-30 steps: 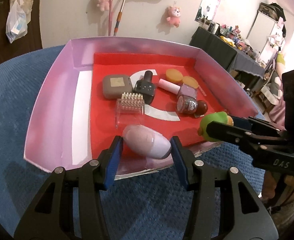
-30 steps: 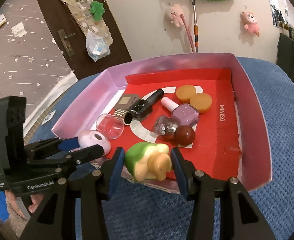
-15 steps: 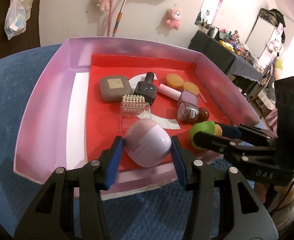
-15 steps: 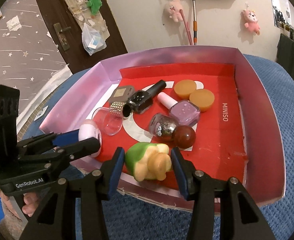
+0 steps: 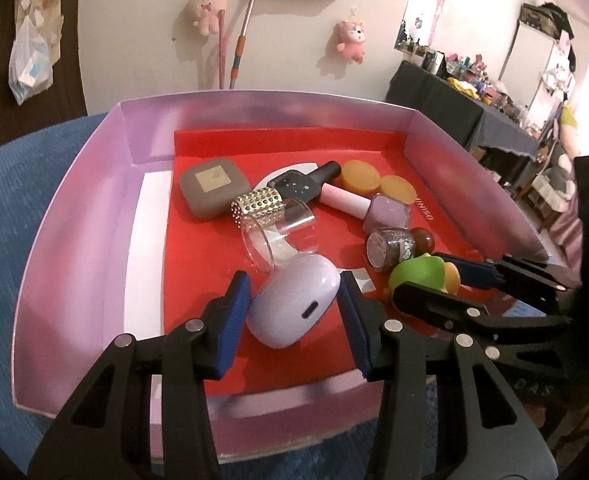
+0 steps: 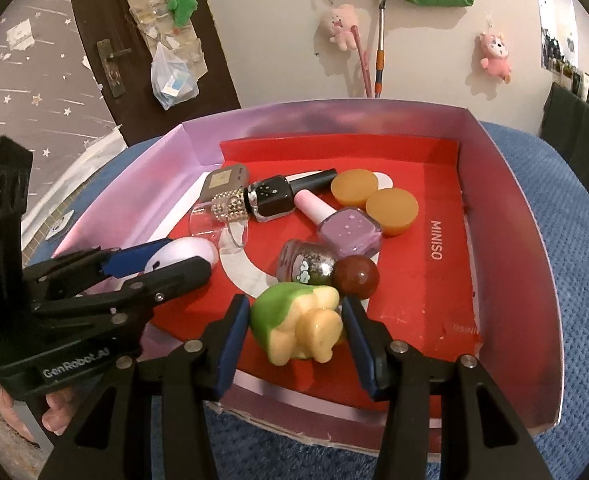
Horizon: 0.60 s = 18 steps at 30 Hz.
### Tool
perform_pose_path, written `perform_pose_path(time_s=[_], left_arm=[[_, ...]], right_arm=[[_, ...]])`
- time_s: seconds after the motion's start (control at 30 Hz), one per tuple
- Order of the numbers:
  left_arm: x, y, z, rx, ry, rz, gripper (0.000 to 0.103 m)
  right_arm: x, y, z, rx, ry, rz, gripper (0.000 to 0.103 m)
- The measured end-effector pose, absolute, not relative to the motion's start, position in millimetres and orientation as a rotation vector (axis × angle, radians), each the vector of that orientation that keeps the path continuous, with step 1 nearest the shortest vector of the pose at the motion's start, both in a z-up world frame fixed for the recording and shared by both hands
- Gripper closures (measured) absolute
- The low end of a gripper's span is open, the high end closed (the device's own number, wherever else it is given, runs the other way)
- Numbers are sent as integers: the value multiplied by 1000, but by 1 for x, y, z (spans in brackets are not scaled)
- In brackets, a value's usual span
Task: Organize rigid objects
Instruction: 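Carry the pink compact and green toy into the pink box with both tools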
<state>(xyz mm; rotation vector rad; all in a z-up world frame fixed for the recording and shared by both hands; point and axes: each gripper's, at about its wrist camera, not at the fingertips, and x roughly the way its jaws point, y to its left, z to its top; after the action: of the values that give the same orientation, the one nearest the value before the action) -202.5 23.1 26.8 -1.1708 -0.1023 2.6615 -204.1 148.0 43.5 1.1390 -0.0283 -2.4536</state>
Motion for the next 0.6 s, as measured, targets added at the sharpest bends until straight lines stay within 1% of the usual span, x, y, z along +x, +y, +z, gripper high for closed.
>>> perform_pose_path(time_s=[0.33,0.4,0.47,0.53,0.6], left_arm=[[-207,22,24,-1159,-97,2670,60],[-209,23,23,-1169,-70,2697,60],[-212,22,18,-1197,-50,2714,65],[-217,18,13,-1246,-76,2694,68],[-217,15,13,-1248,-101,2683,68]], right_arm=[[-202,150,42,1152,9,-2430,52],[-203,150,42,1149,0,-2435,52],[-204,151,42,1143,-18,-2440,52],[-204,151,42,1142,-20,-2440,52],[-204,151,42,1144,-17,-2436,52]])
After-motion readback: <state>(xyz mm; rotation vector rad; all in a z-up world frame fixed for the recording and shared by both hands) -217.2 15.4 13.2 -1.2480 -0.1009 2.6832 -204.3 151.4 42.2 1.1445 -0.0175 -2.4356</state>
